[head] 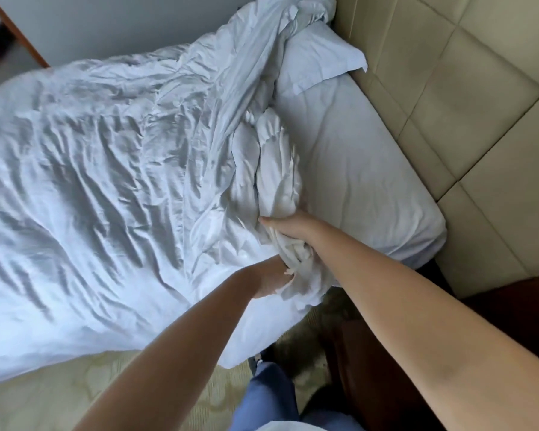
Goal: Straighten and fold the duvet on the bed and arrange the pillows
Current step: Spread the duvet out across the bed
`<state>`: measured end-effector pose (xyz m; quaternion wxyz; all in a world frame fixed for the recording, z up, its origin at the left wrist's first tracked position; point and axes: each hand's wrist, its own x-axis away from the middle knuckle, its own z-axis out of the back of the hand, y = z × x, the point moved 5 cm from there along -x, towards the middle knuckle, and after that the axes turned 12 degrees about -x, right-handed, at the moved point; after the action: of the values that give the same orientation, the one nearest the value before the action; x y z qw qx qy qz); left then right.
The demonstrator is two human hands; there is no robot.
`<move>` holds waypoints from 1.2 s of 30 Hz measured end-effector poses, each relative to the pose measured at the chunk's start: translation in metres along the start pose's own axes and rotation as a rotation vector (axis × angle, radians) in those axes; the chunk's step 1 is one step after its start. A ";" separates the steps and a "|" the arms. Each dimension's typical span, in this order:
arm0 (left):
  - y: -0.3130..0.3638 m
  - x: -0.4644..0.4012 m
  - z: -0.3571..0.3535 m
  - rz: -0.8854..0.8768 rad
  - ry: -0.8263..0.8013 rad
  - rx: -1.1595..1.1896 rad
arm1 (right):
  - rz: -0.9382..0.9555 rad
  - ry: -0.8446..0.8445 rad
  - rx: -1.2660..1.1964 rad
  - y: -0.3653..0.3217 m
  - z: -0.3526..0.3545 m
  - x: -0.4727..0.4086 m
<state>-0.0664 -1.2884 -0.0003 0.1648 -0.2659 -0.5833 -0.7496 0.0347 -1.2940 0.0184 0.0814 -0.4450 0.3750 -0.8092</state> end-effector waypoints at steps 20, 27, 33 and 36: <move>-0.054 0.015 0.013 0.466 0.600 0.929 | 0.029 0.092 0.208 0.057 0.011 0.031; -0.013 0.046 -0.002 0.307 -0.130 0.467 | 0.038 0.049 0.006 0.034 0.006 0.034; 0.036 0.058 -0.048 0.177 -0.516 0.121 | 0.030 -0.128 -0.180 0.008 -0.022 0.043; 0.026 0.057 -0.042 0.229 -0.516 0.023 | 0.067 -0.092 0.050 0.008 -0.017 0.046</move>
<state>-0.1065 -1.3318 0.0471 0.0976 -0.5101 -0.5806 -0.6271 -0.0075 -1.3124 0.0376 0.1366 -0.4667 0.3653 -0.7938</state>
